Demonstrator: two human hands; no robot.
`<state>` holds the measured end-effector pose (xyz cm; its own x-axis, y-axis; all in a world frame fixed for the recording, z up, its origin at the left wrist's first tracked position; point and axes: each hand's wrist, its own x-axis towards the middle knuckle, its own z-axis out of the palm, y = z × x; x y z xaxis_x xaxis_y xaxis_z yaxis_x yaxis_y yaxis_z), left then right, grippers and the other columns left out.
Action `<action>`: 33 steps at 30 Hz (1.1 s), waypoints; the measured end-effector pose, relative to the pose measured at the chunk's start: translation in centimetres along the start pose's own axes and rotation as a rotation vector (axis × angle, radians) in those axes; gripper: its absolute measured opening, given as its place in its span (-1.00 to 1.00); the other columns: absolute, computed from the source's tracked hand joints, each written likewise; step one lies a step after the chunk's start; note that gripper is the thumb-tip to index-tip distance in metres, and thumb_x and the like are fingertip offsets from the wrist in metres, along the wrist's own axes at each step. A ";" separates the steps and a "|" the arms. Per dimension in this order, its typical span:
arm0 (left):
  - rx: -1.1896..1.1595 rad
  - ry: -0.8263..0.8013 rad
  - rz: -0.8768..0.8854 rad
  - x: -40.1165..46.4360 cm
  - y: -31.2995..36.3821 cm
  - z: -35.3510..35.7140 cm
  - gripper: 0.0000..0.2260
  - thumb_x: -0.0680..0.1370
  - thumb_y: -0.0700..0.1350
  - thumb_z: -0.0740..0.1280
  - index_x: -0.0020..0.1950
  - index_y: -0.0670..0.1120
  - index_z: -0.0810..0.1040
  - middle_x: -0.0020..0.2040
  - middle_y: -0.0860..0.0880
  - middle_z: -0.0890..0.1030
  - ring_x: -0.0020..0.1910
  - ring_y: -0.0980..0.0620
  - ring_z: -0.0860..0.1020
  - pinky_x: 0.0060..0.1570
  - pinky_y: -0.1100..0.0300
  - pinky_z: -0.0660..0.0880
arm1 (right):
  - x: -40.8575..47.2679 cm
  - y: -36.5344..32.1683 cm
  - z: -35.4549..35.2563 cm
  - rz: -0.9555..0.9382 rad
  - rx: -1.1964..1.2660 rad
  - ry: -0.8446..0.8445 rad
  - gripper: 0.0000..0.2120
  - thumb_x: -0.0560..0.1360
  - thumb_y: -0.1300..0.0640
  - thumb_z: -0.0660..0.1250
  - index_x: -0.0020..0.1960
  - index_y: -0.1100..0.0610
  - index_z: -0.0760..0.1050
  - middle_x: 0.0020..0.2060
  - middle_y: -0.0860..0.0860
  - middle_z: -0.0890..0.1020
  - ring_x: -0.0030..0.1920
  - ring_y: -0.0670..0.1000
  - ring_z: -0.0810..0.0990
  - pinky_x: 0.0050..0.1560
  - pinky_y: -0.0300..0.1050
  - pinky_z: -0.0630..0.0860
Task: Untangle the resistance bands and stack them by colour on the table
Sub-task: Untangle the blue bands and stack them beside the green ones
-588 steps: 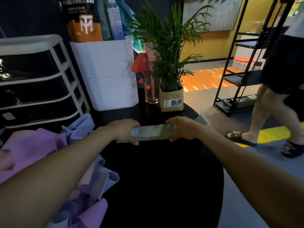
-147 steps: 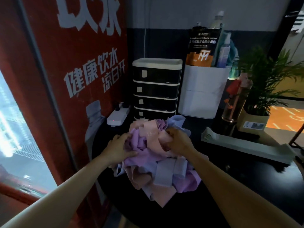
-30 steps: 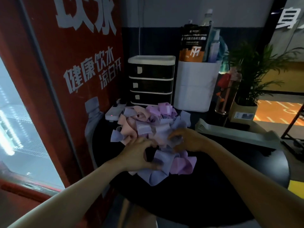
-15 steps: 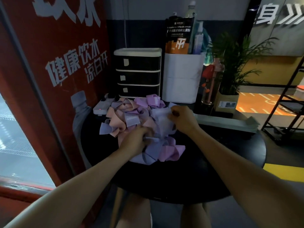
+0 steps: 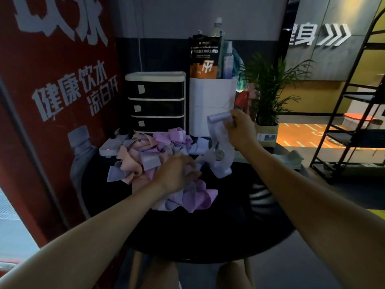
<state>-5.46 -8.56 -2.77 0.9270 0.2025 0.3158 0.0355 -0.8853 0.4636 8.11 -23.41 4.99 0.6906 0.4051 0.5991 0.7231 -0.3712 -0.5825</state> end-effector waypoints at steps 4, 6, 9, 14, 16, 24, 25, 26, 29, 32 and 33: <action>0.188 -0.382 0.016 -0.3 4.1 2.3 -0.48 0.47 0.21 0.33 0.33 -0.04 0.41 0.27 -0.06 0.38 0.23 -0.06 0.39 0.22 0.01 0.39 | -0.8 1.7 -1.5 0.123 -0.011 0.087 -0.87 0.54 0.30 0.13 -0.01 0.33 0.43 -0.18 0.13 0.47 -0.17 0.03 0.40 -0.27 -0.18 0.27; 0.312 -0.436 0.050 -0.4 4.6 3.4 -0.57 0.50 0.13 0.33 0.29 -0.04 0.44 0.24 -0.07 0.41 0.21 -0.09 0.42 0.18 0.02 0.41 | -1.6 2.8 -2.1 0.158 -0.037 0.070 -0.84 0.54 0.30 0.12 0.00 0.34 0.45 -0.18 0.13 0.49 -0.16 0.06 0.45 -0.30 -0.18 0.27; 0.360 -0.403 0.013 -0.6 4.3 4.7 -0.83 0.55 -0.09 0.27 0.09 -0.10 0.53 0.09 -0.10 0.49 0.04 -0.11 0.52 0.02 0.11 0.44 | -3.0 4.3 -2.7 0.205 -0.044 -0.007 -0.83 0.54 0.31 0.11 -0.08 0.32 0.47 -0.28 0.08 0.47 -0.20 0.07 0.47 -0.36 -0.23 0.23; 0.614 -0.208 -0.102 -0.3 1.7 2.0 -0.87 0.53 -0.16 0.24 -0.01 -0.16 0.55 -0.05 -0.10 0.59 -0.01 -0.12 0.58 -0.06 0.13 0.49 | -5.2 5.7 -3.5 0.291 -0.028 -0.091 -0.82 0.52 0.34 0.11 -0.24 0.18 0.32 -0.38 0.00 0.31 -0.37 -0.05 0.28 -0.45 -0.32 0.14; 0.720 -0.232 -0.141 -0.2 0.1 0.6 -0.76 0.51 -0.16 0.28 0.16 -0.16 0.51 0.10 -0.13 0.57 0.12 -0.14 0.55 0.03 0.06 0.51 | -5.8 5.9 -3.8 0.304 -0.006 -0.088 -0.80 0.50 0.36 0.12 -0.27 0.19 0.30 -0.40 0.01 0.31 -0.36 -0.02 0.30 -0.45 -0.27 0.14; 0.613 -0.302 -0.139 1.0 2.3 0.9 -0.69 0.43 0.14 0.33 -0.01 -0.07 0.58 -0.03 -0.10 0.55 -0.04 -0.11 0.52 -0.18 0.13 0.43 | -7.0 6.7 -4.4 0.321 0.139 -0.077 -0.90 0.45 0.36 0.23 -0.20 0.36 0.48 -0.33 0.14 0.44 -0.24 0.03 0.39 -0.23 -0.15 0.28; 0.512 -0.278 -0.113 1.1 3.3 1.0 -0.70 0.48 0.16 0.30 -0.06 -0.05 0.59 -0.10 -0.06 0.57 -0.08 -0.07 0.53 -0.16 0.14 0.43 | -7.2 6.6 -4.7 0.327 0.176 -0.082 -0.89 0.45 0.37 0.23 -0.19 0.39 0.49 -0.31 0.15 0.45 -0.24 0.03 0.39 -0.22 -0.13 0.28; 0.402 -0.236 -0.098 1.3 4.3 1.2 -0.72 0.52 0.15 0.27 -0.09 -0.05 0.57 -0.16 -0.03 0.57 -0.13 -0.03 0.52 -0.15 0.15 0.43 | -7.3 6.4 -5.0 0.328 0.218 -0.090 -0.88 0.46 0.38 0.21 -0.20 0.38 0.49 -0.30 0.14 0.45 -0.23 0.02 0.39 -0.21 -0.14 0.28; 0.069 -0.100 -0.062 2.6 6.6 1.9 -0.82 0.53 0.03 0.30 0.03 -0.06 0.54 -0.05 0.00 0.57 -0.07 0.01 0.53 -0.02 0.14 0.46 | -7.6 5.5 -6.1 0.358 0.403 -0.143 -0.77 0.49 0.38 0.17 -0.26 0.19 0.51 -0.30 0.09 0.52 -0.23 0.00 0.46 -0.20 -0.16 0.36; -0.192 -0.058 0.006 3.5 9.1 2.2 -0.66 0.45 -0.11 0.44 0.18 -0.10 0.47 0.04 0.02 0.48 0.02 0.07 0.47 0.02 0.27 0.40 | -7.6 4.2 -7.3 0.387 0.598 -0.225 -0.73 0.54 0.35 0.17 -0.19 0.09 0.54 -0.27 0.03 0.57 -0.20 -0.01 0.51 -0.17 -0.17 0.43; -0.239 -0.069 0.046 3.6 10.0 2.4 -0.68 0.43 -0.15 0.47 0.12 -0.10 0.46 0.01 0.01 0.47 0.00 0.07 0.46 -0.04 0.31 0.39 | -7.5 3.8 -7.7 0.390 0.645 -0.249 -0.74 0.55 0.35 0.17 -0.17 0.09 0.54 -0.26 0.02 0.58 -0.20 -0.03 0.53 -0.17 -0.19 0.45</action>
<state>-0.84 -17.69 1.05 0.9491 0.1279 0.2877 -0.0891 -0.7674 0.6350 5.78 -34.27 2.54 0.8137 0.5492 0.1903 0.2266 0.0017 -0.9740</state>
